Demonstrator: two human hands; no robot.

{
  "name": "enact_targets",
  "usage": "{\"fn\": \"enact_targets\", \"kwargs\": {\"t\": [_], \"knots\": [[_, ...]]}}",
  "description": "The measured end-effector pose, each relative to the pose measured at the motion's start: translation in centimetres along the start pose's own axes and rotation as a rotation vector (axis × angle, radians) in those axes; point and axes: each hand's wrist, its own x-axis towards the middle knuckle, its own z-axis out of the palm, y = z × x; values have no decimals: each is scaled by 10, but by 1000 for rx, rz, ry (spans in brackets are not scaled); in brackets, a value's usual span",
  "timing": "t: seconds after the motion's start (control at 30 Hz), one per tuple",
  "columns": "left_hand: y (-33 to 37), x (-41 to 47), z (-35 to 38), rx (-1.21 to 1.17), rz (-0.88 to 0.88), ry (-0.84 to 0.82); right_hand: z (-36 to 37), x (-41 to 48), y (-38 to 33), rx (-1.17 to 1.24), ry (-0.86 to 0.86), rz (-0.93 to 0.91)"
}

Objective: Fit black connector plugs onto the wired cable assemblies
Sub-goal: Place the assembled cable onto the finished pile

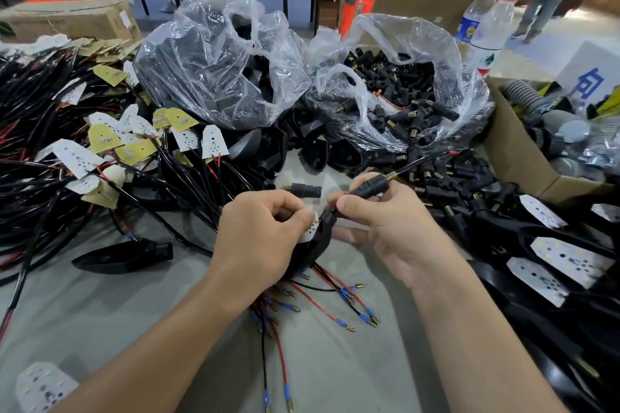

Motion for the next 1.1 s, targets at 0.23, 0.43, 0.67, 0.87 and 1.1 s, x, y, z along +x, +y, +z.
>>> {"fn": "enact_targets", "kwargs": {"t": [0.23, 0.43, 0.67, 0.87, 1.1], "knots": [[7, 0, 1, -218, -109, 0, 4, -1, -1, -24, 29, -97], [11, 1, 5, -429, -260, -144, 4, -1, -2, 41, 69, -233], [4, 1, 0, -45, -114, -318, 3, 3, 1, 130, 60, -221], [7, -4, -4, 156, 31, -364, 3, 2, -3, 350, 15, -179], [14, -8, -3, -183, -6, -525, 7, -2, -6, 441, 2, -159]]}}
